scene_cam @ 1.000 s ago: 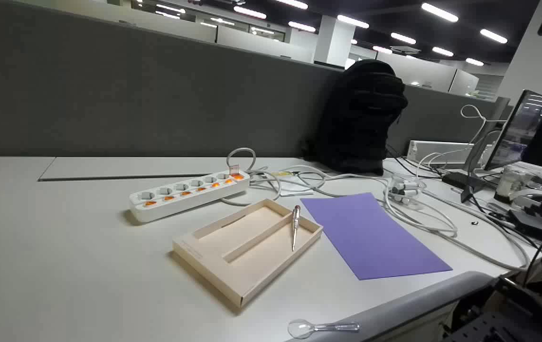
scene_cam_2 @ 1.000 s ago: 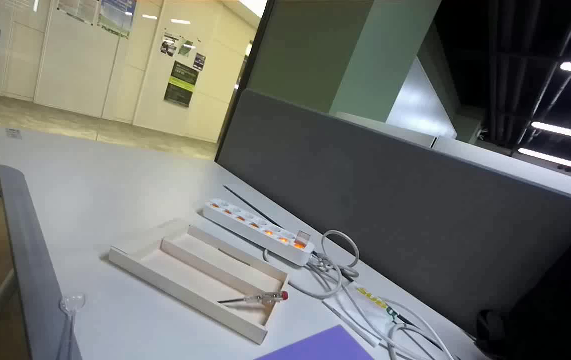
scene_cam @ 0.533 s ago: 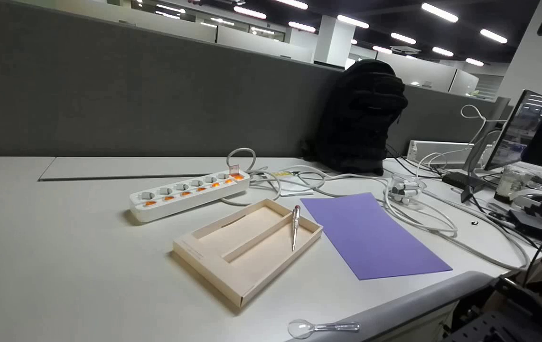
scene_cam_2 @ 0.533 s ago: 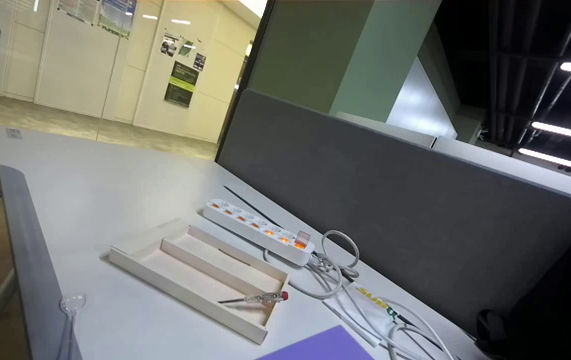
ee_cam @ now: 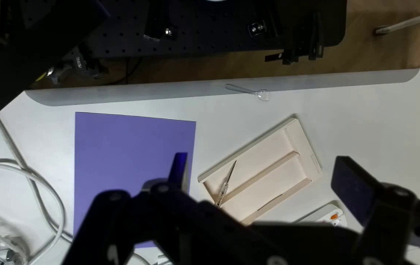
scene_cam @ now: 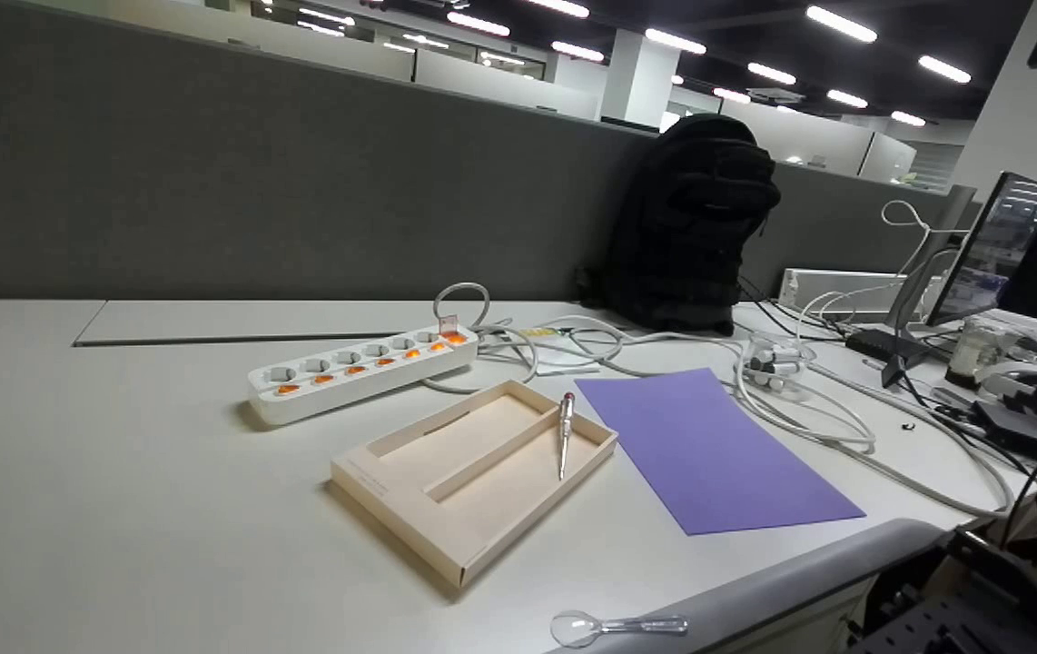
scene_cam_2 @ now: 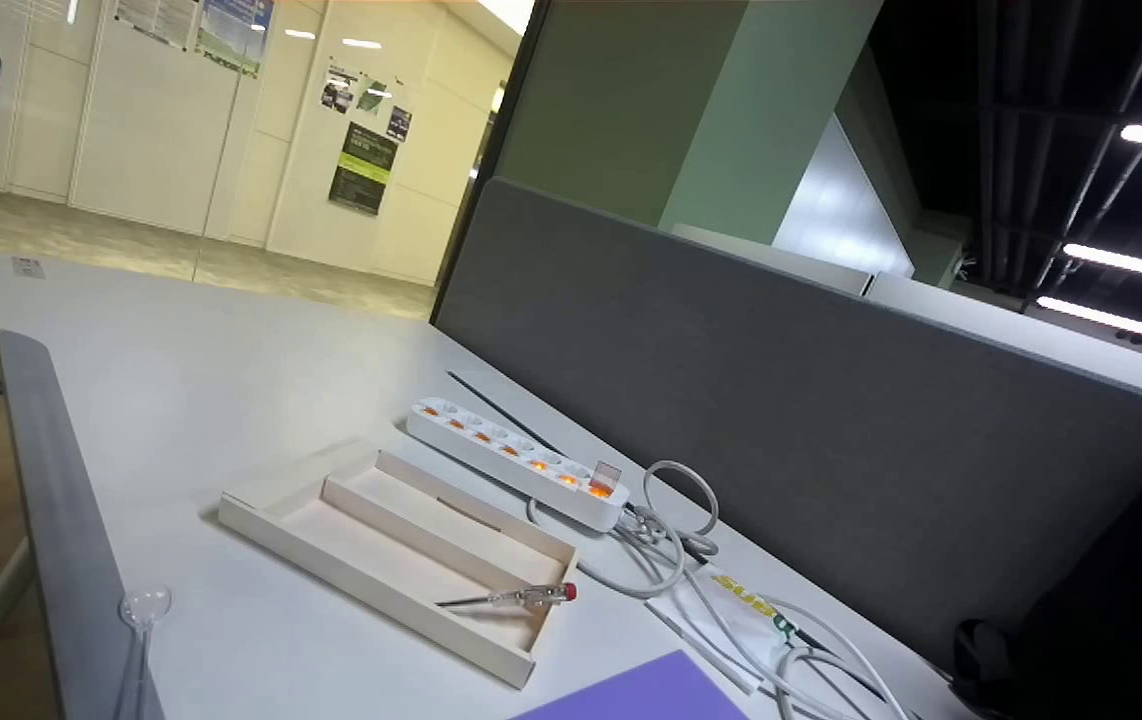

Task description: Put the screwdriver on the purple mat on the table

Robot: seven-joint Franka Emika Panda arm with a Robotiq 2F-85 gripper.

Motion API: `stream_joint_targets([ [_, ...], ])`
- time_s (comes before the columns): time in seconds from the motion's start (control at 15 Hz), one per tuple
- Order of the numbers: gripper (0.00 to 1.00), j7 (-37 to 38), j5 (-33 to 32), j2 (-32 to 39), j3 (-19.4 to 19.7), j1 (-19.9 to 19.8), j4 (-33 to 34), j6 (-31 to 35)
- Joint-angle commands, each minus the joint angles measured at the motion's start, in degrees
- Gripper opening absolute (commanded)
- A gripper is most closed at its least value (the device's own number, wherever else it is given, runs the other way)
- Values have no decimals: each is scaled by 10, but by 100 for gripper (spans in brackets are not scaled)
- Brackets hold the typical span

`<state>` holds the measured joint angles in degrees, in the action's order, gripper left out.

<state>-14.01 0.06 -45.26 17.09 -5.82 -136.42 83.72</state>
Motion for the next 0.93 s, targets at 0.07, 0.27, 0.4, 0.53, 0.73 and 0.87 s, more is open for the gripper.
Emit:
stream_joint_targets([
  [0.07, 100, 6, -7, 6, -11, -15, -12, 37],
  [0.27, 100, 33, -11, 15, -16, -34, -44, 147],
  [0.4, 100, 49, -18, 29, -23, -50, -77, 243],
  [0.53, 100, 71, -24, 51, -33, -61, -104, 322],
  [0.73, 100, 113, -33, 97, -63, -72, -122, 393],
  [0.87, 100, 151, -41, 136, -84, -75, -123, 431],
])
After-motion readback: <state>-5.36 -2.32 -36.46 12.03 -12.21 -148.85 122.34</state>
